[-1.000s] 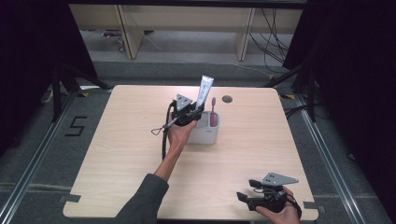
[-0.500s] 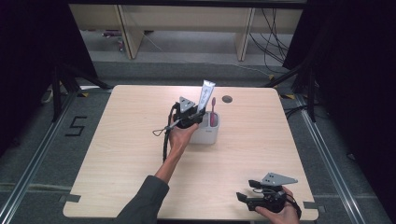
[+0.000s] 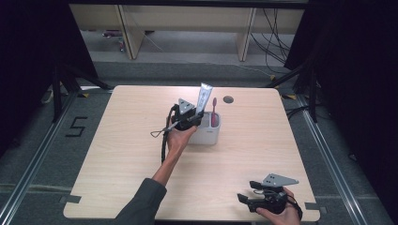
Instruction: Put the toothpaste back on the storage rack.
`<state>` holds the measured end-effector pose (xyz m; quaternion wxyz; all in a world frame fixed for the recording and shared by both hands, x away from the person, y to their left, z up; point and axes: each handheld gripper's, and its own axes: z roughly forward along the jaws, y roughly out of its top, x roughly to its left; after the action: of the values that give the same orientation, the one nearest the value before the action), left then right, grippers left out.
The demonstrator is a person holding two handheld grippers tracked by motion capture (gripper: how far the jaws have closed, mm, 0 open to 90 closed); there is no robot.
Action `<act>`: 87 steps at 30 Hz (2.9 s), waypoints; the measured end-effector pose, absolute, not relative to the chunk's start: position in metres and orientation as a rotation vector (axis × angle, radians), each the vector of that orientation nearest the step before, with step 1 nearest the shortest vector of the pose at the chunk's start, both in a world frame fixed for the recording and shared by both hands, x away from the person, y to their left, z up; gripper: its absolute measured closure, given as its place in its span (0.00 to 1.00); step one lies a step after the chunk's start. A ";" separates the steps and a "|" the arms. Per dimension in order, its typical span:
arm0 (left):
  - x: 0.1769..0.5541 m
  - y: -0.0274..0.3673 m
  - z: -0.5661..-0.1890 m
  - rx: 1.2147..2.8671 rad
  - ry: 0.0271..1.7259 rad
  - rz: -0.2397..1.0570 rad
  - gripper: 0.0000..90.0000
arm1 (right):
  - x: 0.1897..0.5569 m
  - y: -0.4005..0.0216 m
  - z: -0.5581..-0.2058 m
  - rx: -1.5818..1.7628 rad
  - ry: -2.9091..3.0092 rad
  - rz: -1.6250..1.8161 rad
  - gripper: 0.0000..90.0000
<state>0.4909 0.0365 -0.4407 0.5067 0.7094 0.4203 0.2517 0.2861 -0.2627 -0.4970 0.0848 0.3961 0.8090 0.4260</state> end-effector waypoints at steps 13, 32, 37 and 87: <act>0.485 0.045 -0.431 1.680 1.004 0.633 0.73 | 0.285 -0.262 -0.496 1.188 2.423 1.252 0.30; 0.481 0.055 -0.426 1.692 1.029 0.614 0.65 | 0.285 -0.263 -0.496 1.195 2.417 1.251 0.30; 0.479 0.057 -0.424 1.703 1.030 0.601 0.63 | 0.285 -0.262 -0.496 1.201 2.420 1.250 0.30; 0.433 0.107 -0.424 1.733 1.014 0.484 0.37 | 0.285 -0.263 -0.496 1.241 2.409 1.269 0.30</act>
<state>0.4330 0.1071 -0.4238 0.5125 0.7205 0.4216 0.2012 0.2852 -0.2627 -0.4961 0.0747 0.4136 0.8028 0.4230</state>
